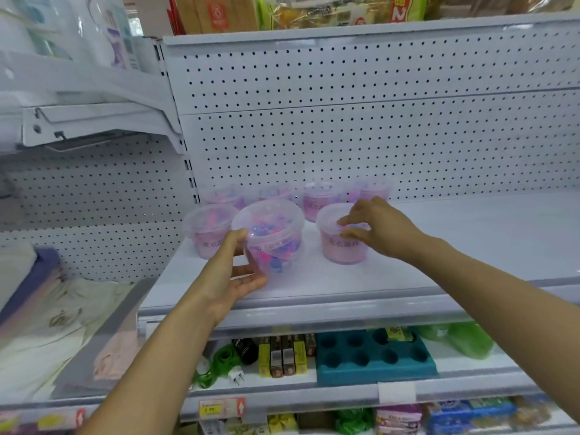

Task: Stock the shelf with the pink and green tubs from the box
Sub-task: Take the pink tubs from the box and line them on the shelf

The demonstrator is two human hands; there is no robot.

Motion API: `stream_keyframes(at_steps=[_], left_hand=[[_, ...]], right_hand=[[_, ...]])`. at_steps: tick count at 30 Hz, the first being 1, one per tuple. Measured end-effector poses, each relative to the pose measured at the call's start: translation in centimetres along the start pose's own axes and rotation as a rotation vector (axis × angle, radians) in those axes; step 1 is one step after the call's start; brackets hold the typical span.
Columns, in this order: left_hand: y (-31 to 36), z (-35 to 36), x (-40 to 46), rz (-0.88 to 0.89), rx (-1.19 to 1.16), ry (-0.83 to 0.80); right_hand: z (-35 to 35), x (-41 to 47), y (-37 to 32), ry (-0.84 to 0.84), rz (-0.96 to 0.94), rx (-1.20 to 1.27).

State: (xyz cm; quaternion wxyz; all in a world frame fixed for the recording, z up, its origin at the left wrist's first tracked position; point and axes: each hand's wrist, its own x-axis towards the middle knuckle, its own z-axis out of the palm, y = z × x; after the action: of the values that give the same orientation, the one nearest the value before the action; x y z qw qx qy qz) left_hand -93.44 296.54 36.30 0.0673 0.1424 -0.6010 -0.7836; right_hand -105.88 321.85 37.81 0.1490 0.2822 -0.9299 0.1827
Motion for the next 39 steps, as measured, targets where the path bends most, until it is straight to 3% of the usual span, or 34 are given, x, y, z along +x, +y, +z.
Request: stream_keyframes(at_steps=[6, 9, 11, 14, 17, 19, 22, 24, 27, 32, 36, 39], left_hand=[[0.3, 0.7, -0.5, -0.01, -0.036, 0.02], [0.4, 1.4, -0.6, -0.018, -0.052, 0.029], [0.3, 2.2, -0.9, -0.012, -0.068, 0.018], [0.1, 4.4, -1.4, 0.0, -0.102, -0.014], [-0.5, 7.6, -1.6, 0.048, -0.075, -0.044], [-1.4, 10.0, -1.4, 0.096, -0.025, -0.073], [-2.4, 12.8, -1.6, 0.124, 0.058, -0.151], [-2.6, 13.6, -1.8, 0.128, 0.235, -0.207], [-2.5, 13.6, -1.5, 0.239, 0.557, -0.125], [-2.3, 12.6, 0.6, 0.522, 0.852, 0.056], [-1.3, 12.6, 3.0, 0.62, 1.014, 0.073], [-1.5, 12.7, 4.6, 0.686, 1.245, -0.007]], right_hand=[[0.7, 2.5, 1.1, -0.006, -0.014, 0.094], [0.8, 2.6, 1.4, -0.06, -0.012, 0.03], [0.4, 2.1, 1.1, 0.011, -0.01, -0.002], [-1.7, 0.3, -1.4, 0.167, 0.11, 0.357], [-3.9, -1.2, -3.1, -0.246, 0.393, 0.938], [-4.5, -1.9, -2.8, -0.411, 0.399, 1.087], [-4.8, -2.4, -0.7, -0.302, 0.449, 1.197], [-5.2, -2.6, 1.8, -0.241, 0.531, 1.261], [-6.0, -3.4, 5.9, -0.237, 0.652, 1.247], [-6.0, -4.1, 10.2, -0.311, 0.81, 1.033], [-6.0, -4.1, 10.6, -0.345, 0.807, 0.874], [-5.8, -3.9, 10.5, -0.304, 0.764, 0.736]])
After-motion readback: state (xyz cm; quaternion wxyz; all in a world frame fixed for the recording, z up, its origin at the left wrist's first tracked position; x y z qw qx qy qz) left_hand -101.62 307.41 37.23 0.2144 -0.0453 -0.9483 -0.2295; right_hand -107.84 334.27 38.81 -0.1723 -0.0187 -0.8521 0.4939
